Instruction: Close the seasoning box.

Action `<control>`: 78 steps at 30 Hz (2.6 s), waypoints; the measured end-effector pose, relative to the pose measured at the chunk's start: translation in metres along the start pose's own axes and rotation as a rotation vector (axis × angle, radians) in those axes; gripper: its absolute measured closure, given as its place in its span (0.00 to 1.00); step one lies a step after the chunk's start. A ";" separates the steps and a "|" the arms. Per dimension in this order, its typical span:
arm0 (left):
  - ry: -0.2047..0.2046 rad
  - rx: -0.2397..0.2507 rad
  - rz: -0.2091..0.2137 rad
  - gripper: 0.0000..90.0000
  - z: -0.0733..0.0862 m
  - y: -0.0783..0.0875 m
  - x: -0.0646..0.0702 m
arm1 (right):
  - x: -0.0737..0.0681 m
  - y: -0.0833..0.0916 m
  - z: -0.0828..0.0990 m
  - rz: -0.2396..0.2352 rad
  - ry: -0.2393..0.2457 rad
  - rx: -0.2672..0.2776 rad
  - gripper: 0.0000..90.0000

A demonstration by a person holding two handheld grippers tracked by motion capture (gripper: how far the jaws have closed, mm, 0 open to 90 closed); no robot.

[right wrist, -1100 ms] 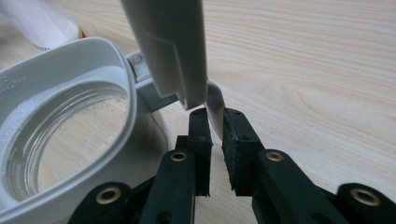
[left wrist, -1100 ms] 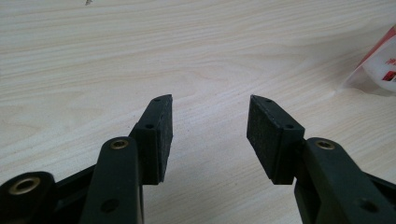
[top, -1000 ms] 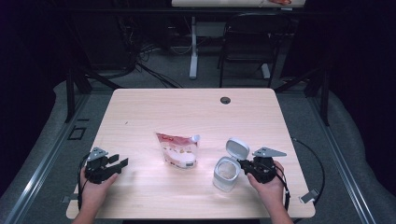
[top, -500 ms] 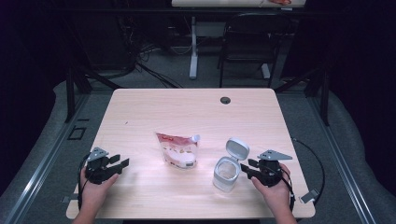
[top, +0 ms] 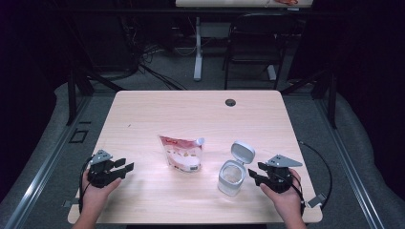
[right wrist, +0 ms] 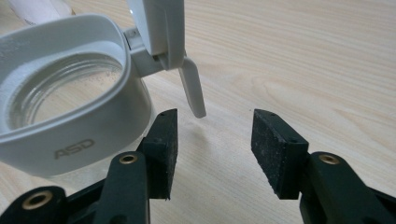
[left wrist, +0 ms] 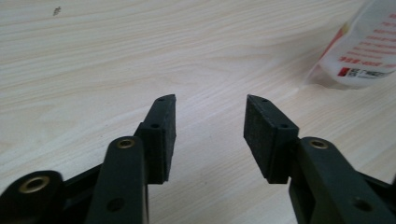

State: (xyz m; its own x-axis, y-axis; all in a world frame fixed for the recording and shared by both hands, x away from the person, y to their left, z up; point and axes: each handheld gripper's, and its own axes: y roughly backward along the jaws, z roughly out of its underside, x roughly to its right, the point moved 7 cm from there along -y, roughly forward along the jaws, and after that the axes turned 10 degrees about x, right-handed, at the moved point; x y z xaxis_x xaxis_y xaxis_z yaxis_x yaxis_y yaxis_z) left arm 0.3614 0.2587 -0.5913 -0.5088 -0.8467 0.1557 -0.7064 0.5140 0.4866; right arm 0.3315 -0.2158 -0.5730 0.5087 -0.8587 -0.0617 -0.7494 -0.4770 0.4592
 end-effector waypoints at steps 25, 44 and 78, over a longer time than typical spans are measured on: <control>-0.082 0.037 0.175 0.58 -0.071 0.013 0.043 | -0.006 0.030 -0.050 -0.107 0.046 0.006 0.59; -0.149 0.007 0.253 0.58 -0.106 0.016 0.066 | -0.036 0.038 -0.105 -0.155 0.183 0.013 0.61; -0.183 -0.027 0.333 0.68 -0.122 -0.014 0.090 | -0.079 -0.015 -0.127 -0.290 0.242 -0.023 0.64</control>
State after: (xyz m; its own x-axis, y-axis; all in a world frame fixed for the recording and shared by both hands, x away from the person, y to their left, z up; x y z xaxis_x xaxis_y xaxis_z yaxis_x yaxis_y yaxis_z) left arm 0.3859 0.1590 -0.4788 -0.7896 -0.5939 0.1541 -0.4754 0.7510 0.4582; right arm 0.3562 -0.1167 -0.4625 0.7856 -0.6185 0.0180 -0.5517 -0.6869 0.4730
